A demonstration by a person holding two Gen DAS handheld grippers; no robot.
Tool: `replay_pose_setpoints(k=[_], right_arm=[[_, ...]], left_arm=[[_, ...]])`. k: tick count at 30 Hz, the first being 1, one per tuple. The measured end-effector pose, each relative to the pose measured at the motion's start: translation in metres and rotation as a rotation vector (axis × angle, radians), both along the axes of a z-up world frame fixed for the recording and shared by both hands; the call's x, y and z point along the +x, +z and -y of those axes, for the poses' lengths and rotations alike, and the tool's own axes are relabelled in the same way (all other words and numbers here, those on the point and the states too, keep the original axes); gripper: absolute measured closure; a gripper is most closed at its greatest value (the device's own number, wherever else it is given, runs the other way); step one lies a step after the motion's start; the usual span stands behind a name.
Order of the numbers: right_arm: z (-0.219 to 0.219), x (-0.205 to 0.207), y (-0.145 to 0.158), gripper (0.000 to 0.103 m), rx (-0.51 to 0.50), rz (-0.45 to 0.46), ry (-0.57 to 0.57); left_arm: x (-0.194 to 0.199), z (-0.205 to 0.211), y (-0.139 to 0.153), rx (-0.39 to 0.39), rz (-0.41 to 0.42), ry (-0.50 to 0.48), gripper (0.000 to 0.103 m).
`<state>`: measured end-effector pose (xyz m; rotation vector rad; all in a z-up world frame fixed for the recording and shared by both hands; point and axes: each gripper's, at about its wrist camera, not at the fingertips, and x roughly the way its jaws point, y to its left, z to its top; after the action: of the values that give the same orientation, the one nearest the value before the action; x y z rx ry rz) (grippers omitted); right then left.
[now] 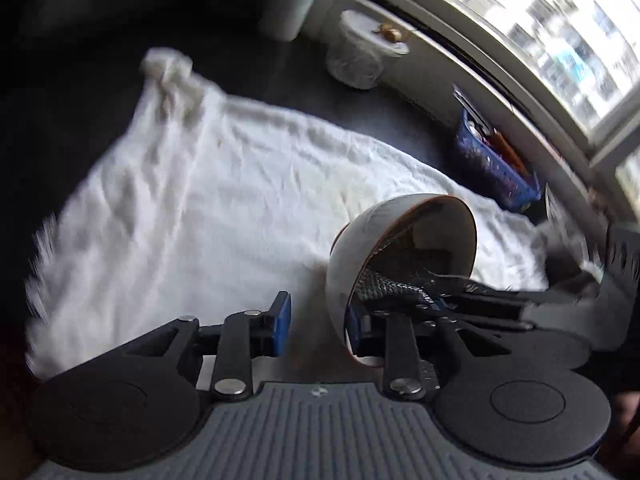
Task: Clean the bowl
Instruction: 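Tilt the bowl with the left tool while the right tool wipes the pad around inside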
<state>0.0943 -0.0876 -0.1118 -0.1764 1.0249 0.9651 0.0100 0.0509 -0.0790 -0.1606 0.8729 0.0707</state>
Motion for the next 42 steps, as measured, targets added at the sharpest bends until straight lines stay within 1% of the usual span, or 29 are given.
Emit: replay_pose_setpoints(k=[1,2,3,4,6,10,12,13,15,16,20,22,24,26,27,30,31,32,34,35,36,37,38,39,42], right_arm=[[0.000,0.000,0.001,0.099,-0.003,0.013,0.006],[0.000,0.000,0.001,0.099,-0.006,0.023,0.010],[0.000,-0.001,0.003,0.099,-0.012,0.042,0.015],[-0.001,-0.002,0.005,0.099,-0.024,0.072,0.023],[0.000,-0.002,0.009,0.099,-0.034,0.100,0.030],[0.004,0.001,0.018,0.099,-0.037,0.147,0.027],[0.003,0.002,0.022,0.099,-0.037,0.164,0.022],[0.002,0.003,0.021,0.099,-0.034,0.163,0.019],[0.000,0.005,0.018,0.100,-0.034,0.149,0.014],[-0.001,0.007,0.014,0.099,-0.033,0.131,0.006],[0.001,0.016,-0.002,0.100,0.008,0.000,-0.042],[0.000,0.016,-0.004,0.100,0.019,-0.030,-0.051],[-0.001,0.015,-0.007,0.100,0.031,-0.070,-0.059],[-0.002,0.013,-0.008,0.099,0.035,-0.095,-0.058],[-0.002,0.012,-0.008,0.098,0.038,-0.110,-0.055],[-0.001,0.010,-0.007,0.095,0.059,-0.165,-0.045],[0.000,0.010,-0.006,0.095,0.065,-0.176,-0.046],[0.002,0.011,-0.005,0.095,0.073,-0.188,-0.051],[0.006,0.014,-0.004,0.095,0.088,-0.211,-0.063],[0.008,0.015,-0.002,0.095,0.087,-0.197,-0.062],[0.008,0.015,0.000,0.095,0.081,-0.174,-0.057],[0.008,0.014,0.004,0.095,0.072,-0.129,-0.049],[0.008,0.015,0.005,0.095,0.070,-0.112,-0.048],[0.007,0.016,0.006,0.096,0.065,-0.093,-0.044],[0.004,0.017,0.008,0.096,0.038,-0.035,-0.032]], left_arm=[[0.002,0.011,0.004,0.115,0.021,-0.067,0.074],[0.002,0.020,0.004,0.194,0.020,-0.145,0.086],[0.003,0.023,0.005,0.215,0.016,-0.176,0.092],[0.004,0.025,0.006,0.232,0.011,-0.204,0.092],[0.005,0.022,0.008,0.202,-0.001,-0.202,0.094],[0.006,0.000,0.010,-0.035,-0.027,-0.074,0.095],[0.002,-0.015,0.003,-0.191,-0.051,0.019,0.095],[0.001,-0.022,-0.001,-0.266,-0.062,0.063,0.095],[-0.004,-0.032,-0.011,-0.382,-0.073,0.126,0.094],[-0.009,-0.039,-0.019,-0.480,-0.070,0.177,0.094],[-0.016,-0.045,-0.034,-0.638,-0.093,0.258,0.093],[-0.018,-0.048,-0.041,-0.704,-0.108,0.298,0.093],[-0.022,-0.052,-0.050,-0.802,-0.131,0.353,0.093],[-0.025,-0.054,-0.056,-0.869,-0.146,0.389,0.093],[-0.026,-0.055,-0.058,-0.900,-0.153,0.405,0.093],[-0.029,-0.057,-0.060,-0.959,-0.163,0.431,0.094],[-0.029,-0.057,-0.060,-0.967,-0.163,0.431,0.094],[-0.029,-0.057,-0.060,-0.967,-0.157,0.425,0.094],[-0.028,-0.058,-0.055,-0.942,-0.141,0.406,0.094],[-0.026,-0.058,-0.049,-0.882,-0.124,0.383,0.093],[-0.023,-0.056,-0.042,-0.802,-0.114,0.354,0.092],[-0.019,-0.055,-0.035,-0.717,-0.105,0.325,0.089],[-0.013,-0.052,-0.027,-0.613,-0.106,0.293,0.076],[-0.007,-0.050,-0.019,-0.514,-0.106,0.262,0.069],[0.010,-0.043,-0.002,-0.307,-0.088,0.168,0.067]])
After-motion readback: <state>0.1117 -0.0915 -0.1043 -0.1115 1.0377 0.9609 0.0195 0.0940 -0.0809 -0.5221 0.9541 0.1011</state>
